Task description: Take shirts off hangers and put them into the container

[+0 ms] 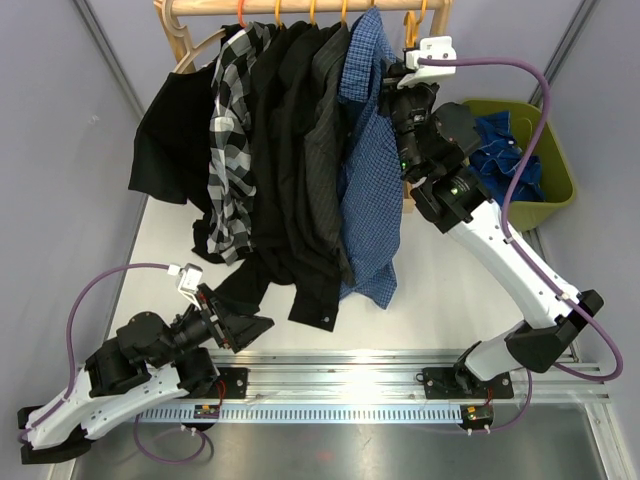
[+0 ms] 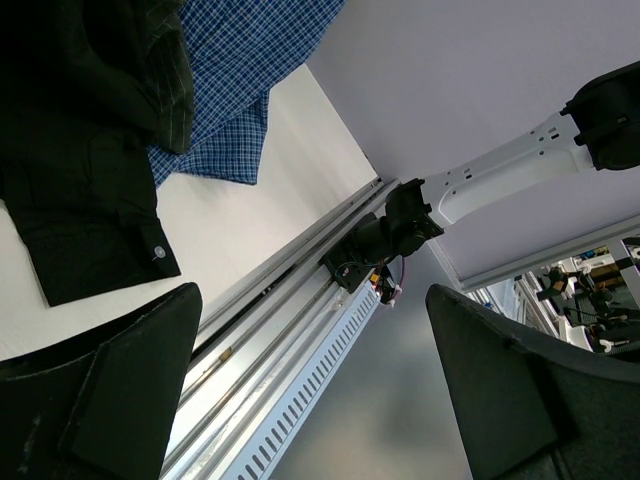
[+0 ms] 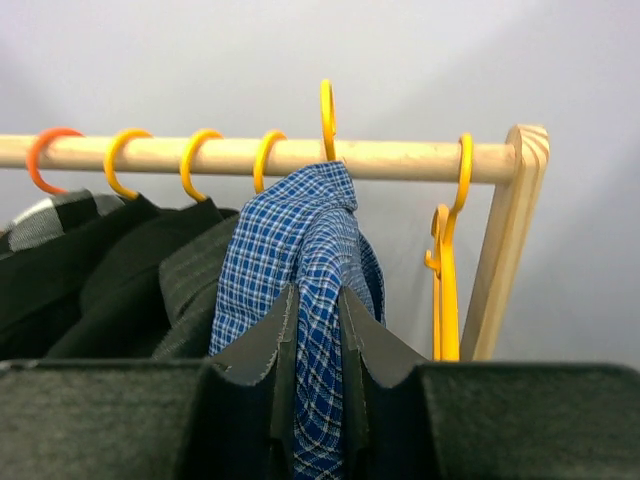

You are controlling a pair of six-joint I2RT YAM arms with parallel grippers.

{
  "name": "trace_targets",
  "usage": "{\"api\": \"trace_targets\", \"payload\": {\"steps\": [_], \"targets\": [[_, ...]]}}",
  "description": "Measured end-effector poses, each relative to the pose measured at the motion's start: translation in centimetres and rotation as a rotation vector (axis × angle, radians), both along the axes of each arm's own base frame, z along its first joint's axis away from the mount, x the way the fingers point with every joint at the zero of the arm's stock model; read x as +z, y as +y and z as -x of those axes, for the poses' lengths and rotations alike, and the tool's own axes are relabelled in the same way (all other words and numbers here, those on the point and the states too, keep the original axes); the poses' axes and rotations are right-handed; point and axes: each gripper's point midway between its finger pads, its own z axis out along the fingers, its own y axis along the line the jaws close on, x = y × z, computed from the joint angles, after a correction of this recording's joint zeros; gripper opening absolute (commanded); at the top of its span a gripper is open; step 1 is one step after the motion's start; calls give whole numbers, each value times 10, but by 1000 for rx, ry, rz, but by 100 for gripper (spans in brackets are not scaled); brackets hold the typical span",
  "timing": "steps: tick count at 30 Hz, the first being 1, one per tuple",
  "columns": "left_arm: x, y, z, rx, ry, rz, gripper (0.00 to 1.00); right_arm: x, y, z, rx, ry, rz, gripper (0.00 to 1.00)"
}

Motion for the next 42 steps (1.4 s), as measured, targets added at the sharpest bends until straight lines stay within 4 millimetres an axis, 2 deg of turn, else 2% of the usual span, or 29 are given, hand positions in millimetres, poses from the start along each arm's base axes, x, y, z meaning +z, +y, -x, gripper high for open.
{"api": "trace_targets", "payload": {"steps": [7, 12, 16, 21, 25, 28, 32, 33, 35, 37, 39, 42], "targets": [[0, 0, 0, 0, 0, 0, 99, 18, 1, 6, 21, -78, -23, 0], [0, 0, 0, 0, 0, 0, 99, 2, -7, 26, 61, -92, -24, 0], [0, -1, -1, 1, 1, -4, 99, -13, -35, 72, 103, -97, -60, 0], [-2, -11, -6, -4, -9, -42, 99, -7, -81, 138, 179, -84, -147, 0], [-5, -26, -16, -10, -32, -121, 99, -17, -95, 177, 292, -16, -204, 0], [11, -39, -26, -13, -70, -162, 99, -47, -88, 193, 385, 96, -209, 0], [61, -59, -43, 9, -165, -126, 99, -117, -75, 204, 463, 294, -189, 0], [75, -65, -47, 17, -190, -109, 99, -144, -75, 210, 475, 373, -175, 0], [96, -74, -56, 36, -230, -79, 99, -164, -76, 217, 485, 440, -167, 0], [114, -85, -67, 60, -267, -58, 99, -177, -78, 228, 505, 490, -168, 0], [126, -98, -77, 81, -290, -46, 99, -180, -80, 237, 529, 508, -178, 0], [134, -123, -92, 91, -295, -35, 99, -182, -80, 247, 561, 520, -191, 0]]}}
